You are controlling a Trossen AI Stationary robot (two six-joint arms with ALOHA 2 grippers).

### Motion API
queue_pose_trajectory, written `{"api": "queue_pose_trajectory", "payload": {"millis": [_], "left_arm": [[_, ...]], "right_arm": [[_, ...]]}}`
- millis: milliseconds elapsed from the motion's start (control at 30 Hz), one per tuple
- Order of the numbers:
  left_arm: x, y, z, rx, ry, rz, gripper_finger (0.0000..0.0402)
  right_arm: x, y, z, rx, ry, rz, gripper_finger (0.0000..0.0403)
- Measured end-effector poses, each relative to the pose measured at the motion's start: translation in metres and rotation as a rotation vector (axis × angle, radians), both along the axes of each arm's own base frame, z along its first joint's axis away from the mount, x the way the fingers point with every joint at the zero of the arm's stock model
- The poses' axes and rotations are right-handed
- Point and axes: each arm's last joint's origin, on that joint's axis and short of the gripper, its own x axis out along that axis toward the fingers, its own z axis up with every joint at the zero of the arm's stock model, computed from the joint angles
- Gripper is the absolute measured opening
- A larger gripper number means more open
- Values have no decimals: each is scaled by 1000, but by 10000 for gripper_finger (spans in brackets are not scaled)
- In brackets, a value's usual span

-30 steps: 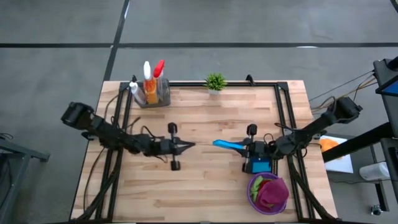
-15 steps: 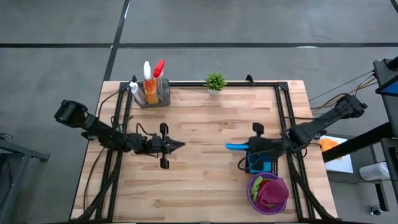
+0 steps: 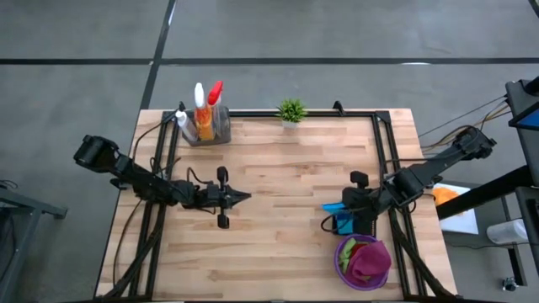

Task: Pick & Place Kitchen Items
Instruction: Put the blue sponge into the black bin

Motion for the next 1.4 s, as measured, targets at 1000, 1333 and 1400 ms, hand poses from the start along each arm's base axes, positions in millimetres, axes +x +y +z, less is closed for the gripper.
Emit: {"api": "queue_pose_trajectory", "payload": {"millis": [1000, 1333, 1400], "left_arm": [[0, 1, -1, 9, 12, 16, 0], [0, 1, -1, 9, 13, 16, 1], [0, 1, -1, 9, 13, 16, 1]], "right_arm": [[6, 33, -35, -32, 243, 147, 18], [10, 37, -43, -42, 284, 144, 18], [9, 37, -43, -31, 289, 143, 21]]}}
